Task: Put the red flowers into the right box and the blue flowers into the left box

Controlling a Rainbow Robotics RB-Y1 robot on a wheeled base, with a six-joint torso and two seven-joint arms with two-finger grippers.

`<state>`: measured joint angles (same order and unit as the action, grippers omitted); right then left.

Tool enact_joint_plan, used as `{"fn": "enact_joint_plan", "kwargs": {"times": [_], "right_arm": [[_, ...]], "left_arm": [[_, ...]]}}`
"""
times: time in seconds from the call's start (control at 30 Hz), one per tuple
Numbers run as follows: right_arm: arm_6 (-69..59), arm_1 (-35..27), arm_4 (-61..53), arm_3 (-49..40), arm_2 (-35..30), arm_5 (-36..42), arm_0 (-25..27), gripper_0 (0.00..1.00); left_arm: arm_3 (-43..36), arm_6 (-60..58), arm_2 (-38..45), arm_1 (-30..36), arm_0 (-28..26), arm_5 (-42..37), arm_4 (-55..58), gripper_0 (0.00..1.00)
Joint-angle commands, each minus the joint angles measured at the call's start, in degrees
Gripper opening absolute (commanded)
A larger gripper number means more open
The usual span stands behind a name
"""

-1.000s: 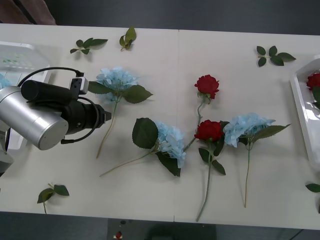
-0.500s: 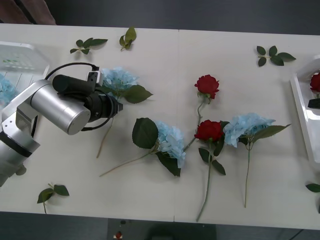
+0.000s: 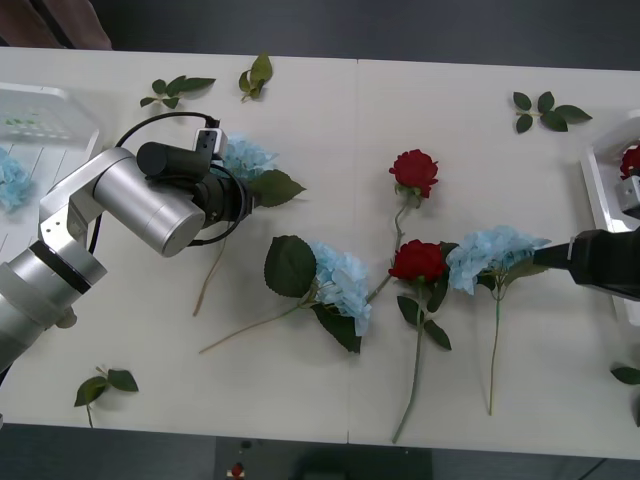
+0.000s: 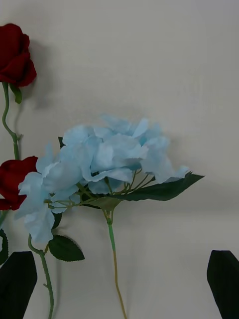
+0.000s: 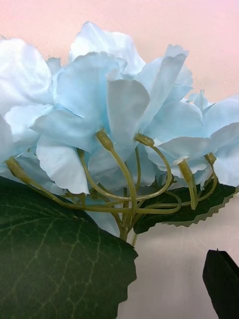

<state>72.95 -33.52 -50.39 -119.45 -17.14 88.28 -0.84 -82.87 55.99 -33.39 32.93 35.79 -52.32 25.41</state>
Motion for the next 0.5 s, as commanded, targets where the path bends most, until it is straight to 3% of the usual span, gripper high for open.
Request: {"fn": "enact_joint_plan", "kwargs": {"times": [0.03, 0.5], "right_arm": [[-4.31, 0.04, 2.75, -2.10, 4.13, -0.04, 0.31, 1.00], [-6.50, 0.04, 17.52, -1.14, 19.60, -2.94, 0.31, 1.00]], "left_arm": [[-0.10, 2.55, -0.44, -0.14, 2.01, 0.38, -0.62, 1.00], [6.84, 3.07, -1.41, -2.87, 5.26, 2.49, -1.77, 1.00]]}}
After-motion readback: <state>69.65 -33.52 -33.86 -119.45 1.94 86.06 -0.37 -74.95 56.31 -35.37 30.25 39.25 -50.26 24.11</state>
